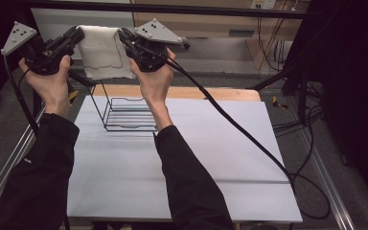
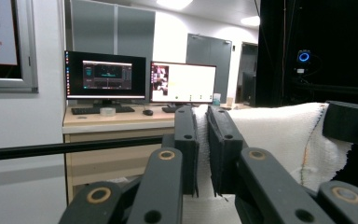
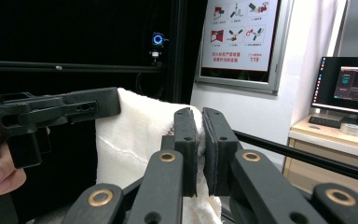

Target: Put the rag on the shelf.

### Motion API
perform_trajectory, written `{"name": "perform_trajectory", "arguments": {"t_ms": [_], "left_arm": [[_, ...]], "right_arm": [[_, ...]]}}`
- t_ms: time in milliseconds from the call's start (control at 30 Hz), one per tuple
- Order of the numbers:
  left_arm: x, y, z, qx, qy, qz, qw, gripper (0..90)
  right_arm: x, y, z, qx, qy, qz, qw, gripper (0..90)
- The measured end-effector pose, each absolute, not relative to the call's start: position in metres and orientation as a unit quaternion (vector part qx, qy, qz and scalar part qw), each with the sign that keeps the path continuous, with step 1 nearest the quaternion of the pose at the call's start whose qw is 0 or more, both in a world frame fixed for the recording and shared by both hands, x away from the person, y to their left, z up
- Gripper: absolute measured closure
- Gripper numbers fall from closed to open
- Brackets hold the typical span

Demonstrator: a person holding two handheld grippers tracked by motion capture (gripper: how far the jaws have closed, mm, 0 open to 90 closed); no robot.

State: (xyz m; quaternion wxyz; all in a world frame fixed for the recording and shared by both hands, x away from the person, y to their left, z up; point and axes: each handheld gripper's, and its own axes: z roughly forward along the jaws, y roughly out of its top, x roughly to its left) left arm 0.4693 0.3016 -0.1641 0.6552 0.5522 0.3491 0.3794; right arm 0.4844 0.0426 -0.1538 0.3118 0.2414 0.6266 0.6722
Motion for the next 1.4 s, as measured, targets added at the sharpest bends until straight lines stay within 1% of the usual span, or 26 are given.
{"name": "perform_trajectory", "arguments": {"t_ms": [267,600,767,1133,1400], "left_arm": [[0.484,0.3,-0.165,0.559,0.352,0.377,0.649,83.0],[0.503,0.3,-0.172,0.566,0.357,0.381,0.638,83.0],[0.509,0.301,-0.178,0.57,0.36,0.374,0.636,83.0],[0.511,0.305,-0.19,0.576,0.369,0.372,0.627,83.0],[0.513,0.299,-0.199,0.585,0.367,0.364,0.626,83.0]], "right_arm": [[0.496,0.042,-0.154,0.249,0.628,0.668,0.311,85.3],[0.515,0.044,-0.162,0.254,0.638,0.657,0.31,85.3],[0.521,0.045,-0.166,0.258,0.644,0.65,0.311,85.3],[0.521,0.051,-0.175,0.259,0.656,0.637,0.311,85.3],[0.52,0.046,-0.181,0.267,0.661,0.628,0.312,85.3]]}}
